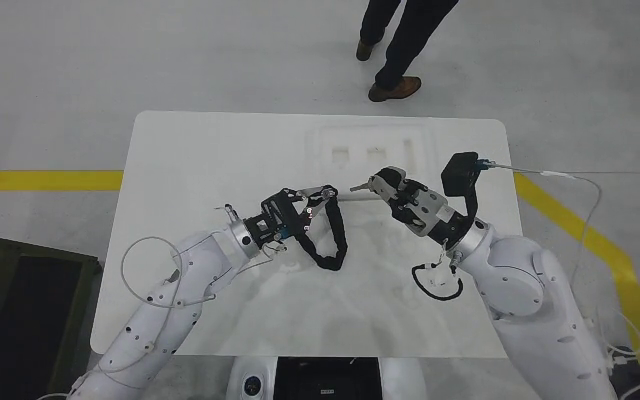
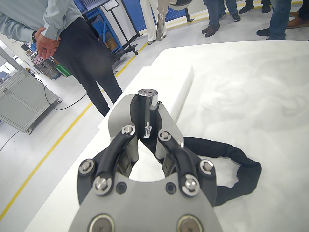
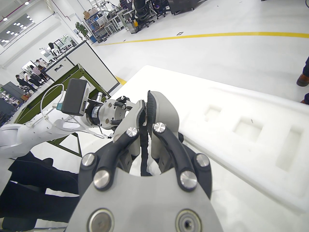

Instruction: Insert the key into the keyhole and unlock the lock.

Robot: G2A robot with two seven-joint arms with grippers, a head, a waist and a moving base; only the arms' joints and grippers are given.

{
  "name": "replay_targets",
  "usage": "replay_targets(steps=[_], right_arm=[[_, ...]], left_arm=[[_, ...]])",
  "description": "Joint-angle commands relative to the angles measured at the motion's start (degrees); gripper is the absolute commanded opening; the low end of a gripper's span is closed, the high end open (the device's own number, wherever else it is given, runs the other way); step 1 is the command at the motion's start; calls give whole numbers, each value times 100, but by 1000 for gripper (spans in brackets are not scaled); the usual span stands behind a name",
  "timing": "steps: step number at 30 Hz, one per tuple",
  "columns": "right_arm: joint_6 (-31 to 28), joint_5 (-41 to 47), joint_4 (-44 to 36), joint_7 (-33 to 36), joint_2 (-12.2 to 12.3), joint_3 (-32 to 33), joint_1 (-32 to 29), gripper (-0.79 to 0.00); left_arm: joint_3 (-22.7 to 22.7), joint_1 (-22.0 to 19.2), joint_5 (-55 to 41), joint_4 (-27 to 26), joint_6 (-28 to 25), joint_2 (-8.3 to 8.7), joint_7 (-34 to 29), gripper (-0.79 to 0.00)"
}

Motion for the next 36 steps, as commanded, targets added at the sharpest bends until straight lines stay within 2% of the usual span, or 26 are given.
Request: replay_targets(steps=[1,9,14,19,28,36], right_arm=[[0,0,0,0,0,0,0,-785],[33,-67,-23,-6,-1,-4,-25,-785],[-94,-197,-189,102,-8,-120,46,-785],[-342,-498,-321,259,-10,-295,131,-785],[-962,-1157,-225,76,8,-308,228,-785],[-282,-1574,-383,130,-38,-571,163,-785]], left_arm=[[0,0,0,0,0,0,0,-785],[7,65,-28,-18,109,-12,-26,-785],[71,178,319,25,580,-34,318,-785],[194,287,616,105,971,-65,677,-785],[281,297,578,224,1177,-123,847,-785],[281,297,578,224,1177,-123,847,-785]])
